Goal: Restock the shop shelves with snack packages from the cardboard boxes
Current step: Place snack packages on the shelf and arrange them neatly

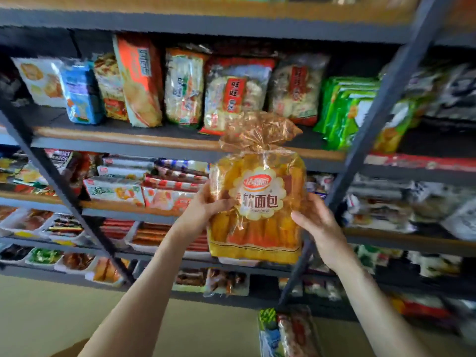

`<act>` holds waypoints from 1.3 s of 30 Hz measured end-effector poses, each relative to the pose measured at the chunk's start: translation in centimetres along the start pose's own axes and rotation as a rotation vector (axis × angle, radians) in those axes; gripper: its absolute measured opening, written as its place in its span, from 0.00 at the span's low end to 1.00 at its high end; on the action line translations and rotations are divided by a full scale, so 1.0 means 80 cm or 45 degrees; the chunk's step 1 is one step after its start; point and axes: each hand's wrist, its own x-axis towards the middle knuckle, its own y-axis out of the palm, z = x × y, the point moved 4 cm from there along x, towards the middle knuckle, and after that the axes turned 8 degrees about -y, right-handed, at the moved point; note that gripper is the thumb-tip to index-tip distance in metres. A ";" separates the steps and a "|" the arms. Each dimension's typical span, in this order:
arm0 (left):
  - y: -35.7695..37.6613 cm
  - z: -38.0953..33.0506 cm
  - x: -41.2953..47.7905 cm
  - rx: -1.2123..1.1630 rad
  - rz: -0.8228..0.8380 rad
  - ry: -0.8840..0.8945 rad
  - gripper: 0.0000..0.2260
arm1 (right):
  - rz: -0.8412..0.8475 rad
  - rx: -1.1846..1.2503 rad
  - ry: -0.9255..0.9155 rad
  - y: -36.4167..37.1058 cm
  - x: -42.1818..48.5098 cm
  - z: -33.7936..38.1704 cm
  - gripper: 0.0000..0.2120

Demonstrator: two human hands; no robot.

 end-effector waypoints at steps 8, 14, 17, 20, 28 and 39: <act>0.229 -0.028 0.032 0.388 0.171 0.243 0.20 | -0.248 -0.047 -0.141 -0.211 -0.058 0.046 0.26; 0.384 -0.039 0.066 0.642 0.121 0.332 0.20 | -0.401 -0.122 -0.197 -0.355 -0.081 0.075 0.24; 0.441 -0.048 0.089 0.701 0.044 0.340 0.25 | -0.464 -0.119 -0.199 -0.395 -0.076 0.099 0.19; 0.491 -0.065 0.110 0.660 0.001 0.392 0.25 | -0.461 -0.186 -0.184 -0.420 -0.054 0.117 0.21; 0.563 -0.129 0.205 0.376 -0.268 0.302 0.28 | -0.707 -0.254 -0.321 -0.486 0.048 0.181 0.22; 0.596 -0.160 0.336 0.378 -0.614 0.393 0.22 | -0.425 -0.173 -0.302 -0.566 0.249 0.168 0.19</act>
